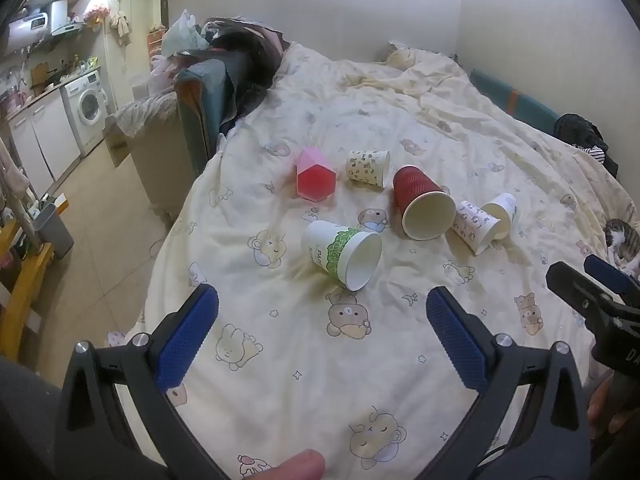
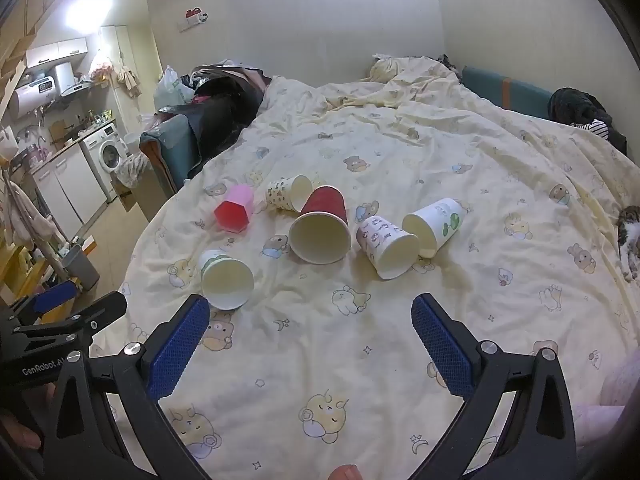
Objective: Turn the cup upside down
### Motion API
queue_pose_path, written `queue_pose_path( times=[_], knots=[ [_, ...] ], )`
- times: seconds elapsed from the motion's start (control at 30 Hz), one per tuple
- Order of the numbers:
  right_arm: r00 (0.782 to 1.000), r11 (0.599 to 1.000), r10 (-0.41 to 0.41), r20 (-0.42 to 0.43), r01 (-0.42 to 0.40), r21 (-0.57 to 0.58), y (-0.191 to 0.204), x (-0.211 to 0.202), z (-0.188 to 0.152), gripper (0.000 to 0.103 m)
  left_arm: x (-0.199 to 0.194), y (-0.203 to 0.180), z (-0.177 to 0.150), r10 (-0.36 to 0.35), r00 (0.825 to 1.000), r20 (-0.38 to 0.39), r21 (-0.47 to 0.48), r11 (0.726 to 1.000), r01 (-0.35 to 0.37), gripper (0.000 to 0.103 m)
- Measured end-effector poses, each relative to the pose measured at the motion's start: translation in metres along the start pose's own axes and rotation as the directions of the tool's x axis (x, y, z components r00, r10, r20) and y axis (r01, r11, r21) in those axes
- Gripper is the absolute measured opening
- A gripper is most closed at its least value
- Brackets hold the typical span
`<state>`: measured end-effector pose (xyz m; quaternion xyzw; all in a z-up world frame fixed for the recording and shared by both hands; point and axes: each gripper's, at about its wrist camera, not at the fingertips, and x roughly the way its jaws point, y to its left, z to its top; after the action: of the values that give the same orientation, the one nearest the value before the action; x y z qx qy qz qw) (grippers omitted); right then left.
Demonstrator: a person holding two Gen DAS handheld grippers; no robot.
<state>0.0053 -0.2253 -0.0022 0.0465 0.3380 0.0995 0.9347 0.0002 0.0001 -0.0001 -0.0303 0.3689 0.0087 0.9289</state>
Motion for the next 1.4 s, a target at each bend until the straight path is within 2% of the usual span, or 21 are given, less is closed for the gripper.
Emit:
queue_pose_path(
  times=[1.4],
  knots=[
    [1.000,1.000,-0.006,-0.011,0.006,-0.003,-0.0015,0.0026,-0.0003,0.103,-0.0023,-0.0006,0.0012,0.001,1.000,0.002,0.003,1.000,-0.001,0.103]
  ],
)
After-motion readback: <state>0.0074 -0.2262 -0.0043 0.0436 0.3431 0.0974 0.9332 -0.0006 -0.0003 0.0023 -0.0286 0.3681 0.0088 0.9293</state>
